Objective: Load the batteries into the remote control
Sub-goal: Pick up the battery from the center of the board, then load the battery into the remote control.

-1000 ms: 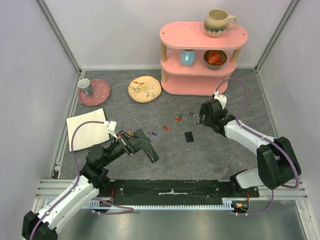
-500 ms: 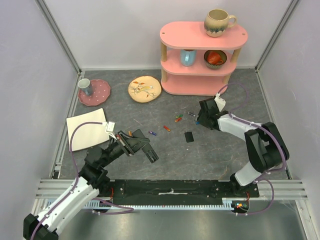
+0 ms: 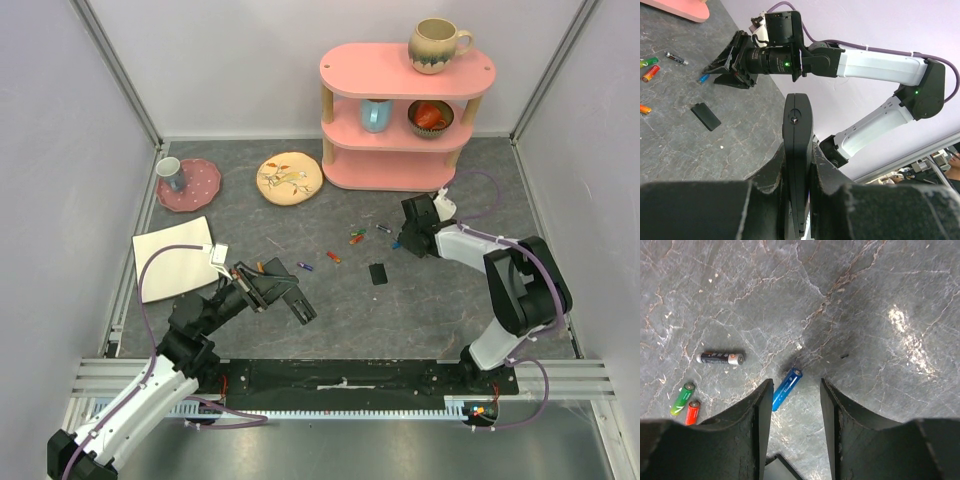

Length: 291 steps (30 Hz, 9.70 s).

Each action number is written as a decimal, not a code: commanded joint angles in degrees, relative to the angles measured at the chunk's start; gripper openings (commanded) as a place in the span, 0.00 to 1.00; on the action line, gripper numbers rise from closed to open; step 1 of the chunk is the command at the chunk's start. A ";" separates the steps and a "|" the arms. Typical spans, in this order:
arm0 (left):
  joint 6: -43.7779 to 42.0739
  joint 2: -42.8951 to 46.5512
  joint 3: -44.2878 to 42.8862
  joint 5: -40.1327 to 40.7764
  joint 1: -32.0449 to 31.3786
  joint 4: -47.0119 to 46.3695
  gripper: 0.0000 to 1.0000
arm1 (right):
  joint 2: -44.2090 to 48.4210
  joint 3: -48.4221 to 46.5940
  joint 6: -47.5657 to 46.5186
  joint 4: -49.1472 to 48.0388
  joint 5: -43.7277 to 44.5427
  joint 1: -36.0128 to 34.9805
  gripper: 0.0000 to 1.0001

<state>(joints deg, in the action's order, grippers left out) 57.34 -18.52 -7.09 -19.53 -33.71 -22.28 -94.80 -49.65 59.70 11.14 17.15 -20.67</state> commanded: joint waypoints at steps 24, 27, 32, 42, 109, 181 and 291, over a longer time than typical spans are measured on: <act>-1.00 -0.02 0.32 1.86 0.32 -0.13 0.02 | -3.63 -2.65 -0.47 6.88 0.08 0.36 0.54; -0.57 0.15 0.59 2.13 0.32 -0.04 0.02 | -3.28 -3.17 1.20 8.37 0.34 -0.16 0.55; 0.05 0.33 0.76 3.09 0.32 0.05 0.02 | -4.24 -5.01 4.01 11.36 1.22 -1.39 0.50; -0.39 1.73 0.15 3.44 0.32 1.54 0.02 | -6.62 -5.46 3.23 13.39 4.20 -2.36 0.40; 0.40 -0.81 0.68 2.74 0.23 1.81 0.02 | -5.92 -2.82 -22.70 10.66 0.70 -2.36 0.27; 16.31 -39.75 -6.27 -1.83 -0.91 -36.87 0.02 | 24.14 -7.22 -33.86 -2.00 24.60 -60.46 0.00; 14.82 -34.65 -8.02 2.92 -1.27 -33.62 0.02 | 21.85 -9.24 -21.29 4.86 29.17 -62.39 0.00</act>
<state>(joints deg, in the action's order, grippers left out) 69.06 -54.26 -13.23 -16.97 -35.09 -49.58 -74.06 -57.17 38.35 16.36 44.03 -82.76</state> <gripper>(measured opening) 0.195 0.036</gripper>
